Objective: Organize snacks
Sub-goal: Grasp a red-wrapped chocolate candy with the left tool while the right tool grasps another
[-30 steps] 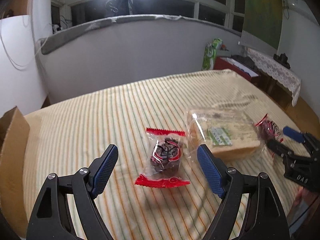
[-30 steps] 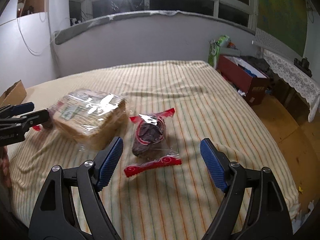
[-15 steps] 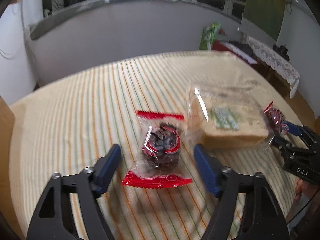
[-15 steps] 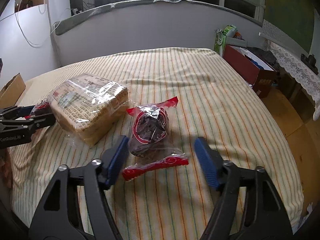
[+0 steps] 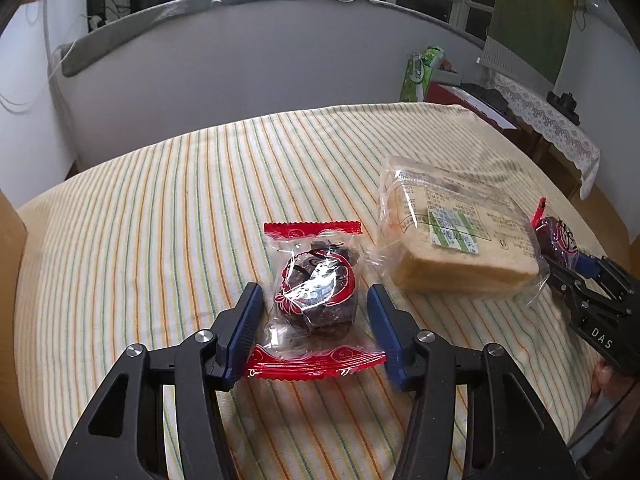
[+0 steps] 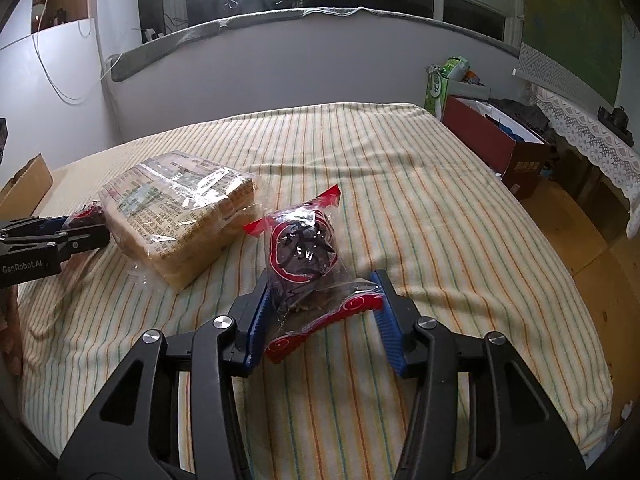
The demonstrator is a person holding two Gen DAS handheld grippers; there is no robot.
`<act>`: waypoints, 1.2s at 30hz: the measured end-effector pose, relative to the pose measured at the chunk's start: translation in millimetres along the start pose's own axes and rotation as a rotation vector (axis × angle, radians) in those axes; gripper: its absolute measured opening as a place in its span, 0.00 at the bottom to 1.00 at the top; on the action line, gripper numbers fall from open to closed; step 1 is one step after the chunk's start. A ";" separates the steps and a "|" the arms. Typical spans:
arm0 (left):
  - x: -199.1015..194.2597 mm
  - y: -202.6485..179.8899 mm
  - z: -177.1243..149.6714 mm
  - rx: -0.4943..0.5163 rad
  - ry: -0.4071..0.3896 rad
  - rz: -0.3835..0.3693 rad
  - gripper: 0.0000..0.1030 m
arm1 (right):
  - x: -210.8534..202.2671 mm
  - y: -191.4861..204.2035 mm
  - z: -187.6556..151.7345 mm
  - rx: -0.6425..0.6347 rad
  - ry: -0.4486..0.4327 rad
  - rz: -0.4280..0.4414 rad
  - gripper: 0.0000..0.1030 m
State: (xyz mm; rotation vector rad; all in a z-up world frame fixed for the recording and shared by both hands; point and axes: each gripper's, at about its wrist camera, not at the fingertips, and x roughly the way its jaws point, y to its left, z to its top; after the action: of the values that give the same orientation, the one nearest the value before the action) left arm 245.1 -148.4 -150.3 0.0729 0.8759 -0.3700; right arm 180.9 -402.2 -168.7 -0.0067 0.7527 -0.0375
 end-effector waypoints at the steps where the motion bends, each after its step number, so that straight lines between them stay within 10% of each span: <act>1: -1.0 1.3 -0.4 -0.003 -0.001 -0.001 0.51 | -0.5 0.0 -0.7 -0.001 -0.003 0.000 0.48; 26: -22.6 2.0 -2.0 -0.020 -0.101 0.027 0.49 | -14.6 -19.3 -6.7 0.118 -0.076 0.077 0.43; 36: -117.7 -5.3 -23.9 -0.013 -0.262 -0.020 0.48 | -126.4 22.4 7.6 0.063 -0.221 0.055 0.42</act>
State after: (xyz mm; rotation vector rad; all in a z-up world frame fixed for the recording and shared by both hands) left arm 157.2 -114.5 -75.6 0.0031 0.6202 -0.3830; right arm 94.7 -375.3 -77.2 0.0694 0.5303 -0.0077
